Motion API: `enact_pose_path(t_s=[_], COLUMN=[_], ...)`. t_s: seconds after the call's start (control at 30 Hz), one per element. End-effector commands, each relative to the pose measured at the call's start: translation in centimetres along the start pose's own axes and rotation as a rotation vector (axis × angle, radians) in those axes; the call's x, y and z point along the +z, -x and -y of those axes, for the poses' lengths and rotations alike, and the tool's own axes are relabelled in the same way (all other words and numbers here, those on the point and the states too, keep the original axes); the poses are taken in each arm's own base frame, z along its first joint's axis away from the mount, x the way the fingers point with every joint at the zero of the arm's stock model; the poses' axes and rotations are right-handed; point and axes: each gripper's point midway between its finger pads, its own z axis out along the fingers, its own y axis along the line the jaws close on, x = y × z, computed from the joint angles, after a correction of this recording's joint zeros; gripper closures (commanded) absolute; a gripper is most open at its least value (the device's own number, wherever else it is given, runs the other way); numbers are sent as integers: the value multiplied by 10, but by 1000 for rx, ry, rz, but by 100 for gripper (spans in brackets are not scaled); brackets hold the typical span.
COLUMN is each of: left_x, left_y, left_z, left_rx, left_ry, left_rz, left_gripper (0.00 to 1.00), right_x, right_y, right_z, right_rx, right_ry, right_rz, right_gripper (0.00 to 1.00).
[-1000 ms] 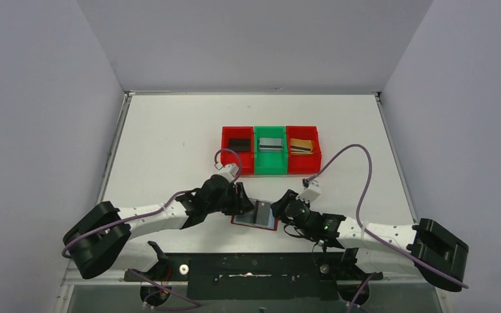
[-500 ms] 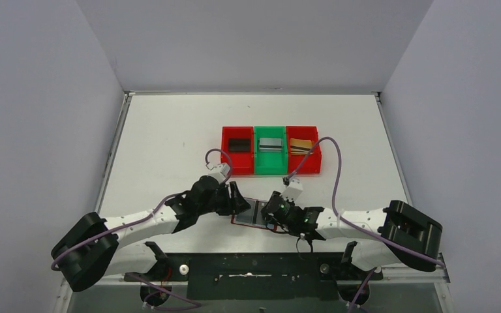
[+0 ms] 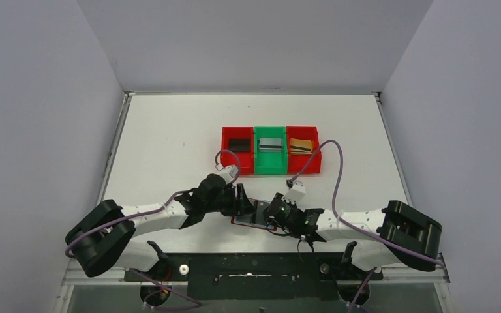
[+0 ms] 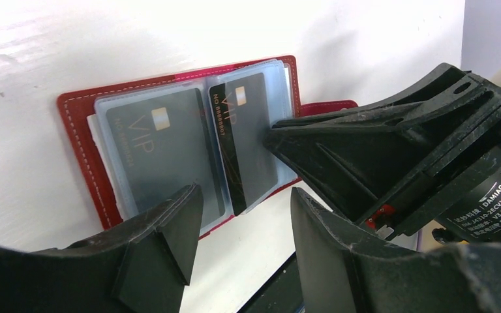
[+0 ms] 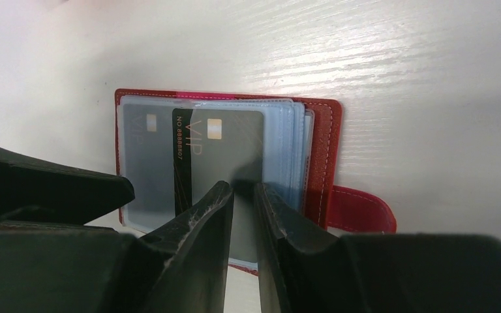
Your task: Take the credit cards out of the card holder
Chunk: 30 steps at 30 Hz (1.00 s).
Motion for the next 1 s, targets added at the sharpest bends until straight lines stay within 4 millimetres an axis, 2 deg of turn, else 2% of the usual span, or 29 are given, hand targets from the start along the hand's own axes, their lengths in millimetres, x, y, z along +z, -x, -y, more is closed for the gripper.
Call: enact_pose_path(t_s=[0.0,0.27,0.57,0.77,0.97], left_x=[6,15,24,23,29], left_y=[17,7,2,4,-3], left_z=[33,8,6,4,-5], left_rx=[49,23,-8,-19,-48], left_ry=[-105,-7,-21,-14,-8], left_rz=[31,7,-7,9,3], left_gripper=[49,50,61,67,72], right_x=[8,7,6,6,5], right_y=[-9,-10,-11,-10,-8], right_z=[24,35,37,38,38], right_rx=[13,34,45,50,61], right_ry=[-65,-79,-74,-74,-67], right_rz=[1,7,2,3,8], right_gripper=[79,79,80,79,79])
